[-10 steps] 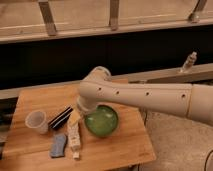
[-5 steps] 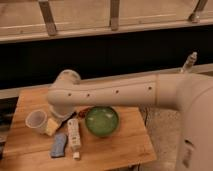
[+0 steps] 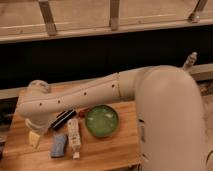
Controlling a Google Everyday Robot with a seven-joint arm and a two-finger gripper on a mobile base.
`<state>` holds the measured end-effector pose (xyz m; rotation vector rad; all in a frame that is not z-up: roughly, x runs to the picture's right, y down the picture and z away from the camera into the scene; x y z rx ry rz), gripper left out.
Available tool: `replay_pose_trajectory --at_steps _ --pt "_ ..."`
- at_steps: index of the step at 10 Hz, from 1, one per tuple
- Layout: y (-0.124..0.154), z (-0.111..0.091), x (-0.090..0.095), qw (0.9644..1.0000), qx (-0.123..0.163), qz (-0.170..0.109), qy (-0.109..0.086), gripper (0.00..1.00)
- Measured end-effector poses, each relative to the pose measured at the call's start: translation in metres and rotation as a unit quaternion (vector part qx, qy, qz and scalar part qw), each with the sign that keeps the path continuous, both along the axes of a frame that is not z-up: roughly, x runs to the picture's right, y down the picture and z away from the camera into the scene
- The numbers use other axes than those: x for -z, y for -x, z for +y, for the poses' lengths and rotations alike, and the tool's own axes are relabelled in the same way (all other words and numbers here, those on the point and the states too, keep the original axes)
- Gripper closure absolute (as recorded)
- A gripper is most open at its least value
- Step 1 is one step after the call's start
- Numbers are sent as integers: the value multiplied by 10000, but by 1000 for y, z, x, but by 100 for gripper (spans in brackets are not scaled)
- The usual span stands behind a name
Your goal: Place the white sponge in the ceramic bowl
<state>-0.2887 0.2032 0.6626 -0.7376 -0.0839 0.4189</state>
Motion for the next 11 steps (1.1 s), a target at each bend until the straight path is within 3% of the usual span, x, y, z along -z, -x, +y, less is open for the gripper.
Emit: replay_pose_trajectory --at_steps 2,4,6,8,11 --pt "-12 13 -14 9999 -37 64 131 20" --pt "-36 20 -26 9994 -270 -158 133 20" --pt "-58 22 -44 9953 -717 -632 129 20" --pt "-69 20 -51 9908 -998 -907 93 20" --pt "-65 19 -49 9916 -890 -935 81 20"
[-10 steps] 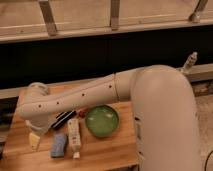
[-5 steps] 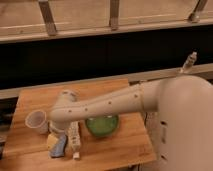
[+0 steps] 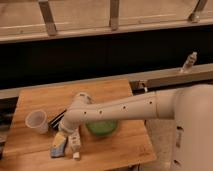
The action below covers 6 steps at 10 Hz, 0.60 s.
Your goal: Place the white sponge in the ceramic bowl
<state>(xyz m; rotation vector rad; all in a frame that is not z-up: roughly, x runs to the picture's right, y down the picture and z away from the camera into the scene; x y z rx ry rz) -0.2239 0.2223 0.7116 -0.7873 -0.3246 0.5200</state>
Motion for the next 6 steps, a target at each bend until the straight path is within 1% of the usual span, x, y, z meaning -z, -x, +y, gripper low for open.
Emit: replay_pose_trajectory --at_steps 2,4,6 --pt "19 -4 0 9994 324 -53 -51 20" --pt "41 -7 -3 9980 617 -119 -41 20" --pt "41 -2 -7 9973 730 -101 28 20"
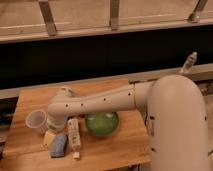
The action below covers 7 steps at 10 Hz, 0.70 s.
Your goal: Place the white sponge in the ceramic bowl
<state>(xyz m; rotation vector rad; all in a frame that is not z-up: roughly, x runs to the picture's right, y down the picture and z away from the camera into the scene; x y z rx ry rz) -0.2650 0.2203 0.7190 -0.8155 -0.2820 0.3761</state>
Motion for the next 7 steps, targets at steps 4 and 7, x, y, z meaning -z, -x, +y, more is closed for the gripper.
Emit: replay_pose_trajectory --at_steps 4,7 --pt "-13 19 -9 9998 -35 59 208 20" --pt "-3 38 -16 9993 215 16 315 20"
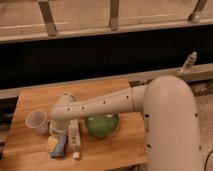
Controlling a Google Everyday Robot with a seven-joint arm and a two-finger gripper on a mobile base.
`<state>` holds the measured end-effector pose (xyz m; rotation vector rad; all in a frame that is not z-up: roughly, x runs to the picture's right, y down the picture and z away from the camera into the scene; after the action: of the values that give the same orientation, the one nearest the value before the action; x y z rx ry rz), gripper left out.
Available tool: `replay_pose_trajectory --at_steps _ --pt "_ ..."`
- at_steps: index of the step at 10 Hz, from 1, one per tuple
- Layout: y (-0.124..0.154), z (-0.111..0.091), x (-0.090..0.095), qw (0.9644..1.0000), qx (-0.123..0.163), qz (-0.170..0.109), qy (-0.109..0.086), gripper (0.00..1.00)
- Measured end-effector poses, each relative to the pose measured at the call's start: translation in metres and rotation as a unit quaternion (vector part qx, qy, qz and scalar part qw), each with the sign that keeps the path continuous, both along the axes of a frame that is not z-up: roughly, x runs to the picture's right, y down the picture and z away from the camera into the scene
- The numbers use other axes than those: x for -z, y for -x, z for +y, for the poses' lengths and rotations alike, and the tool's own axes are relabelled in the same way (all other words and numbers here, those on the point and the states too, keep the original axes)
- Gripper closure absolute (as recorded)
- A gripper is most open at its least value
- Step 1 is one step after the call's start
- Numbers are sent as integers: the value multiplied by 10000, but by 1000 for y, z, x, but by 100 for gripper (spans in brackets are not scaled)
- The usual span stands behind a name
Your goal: Place the white sponge in the ceramic bowl
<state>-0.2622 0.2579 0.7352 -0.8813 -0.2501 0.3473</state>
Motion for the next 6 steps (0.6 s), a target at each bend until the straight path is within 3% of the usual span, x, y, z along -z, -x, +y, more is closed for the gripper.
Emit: replay_pose_trajectory --at_steps 2,6 --pt "0 12 -13 9999 123 -32 80 20" --pt "-18 31 -27 9997 36 25 239 21"
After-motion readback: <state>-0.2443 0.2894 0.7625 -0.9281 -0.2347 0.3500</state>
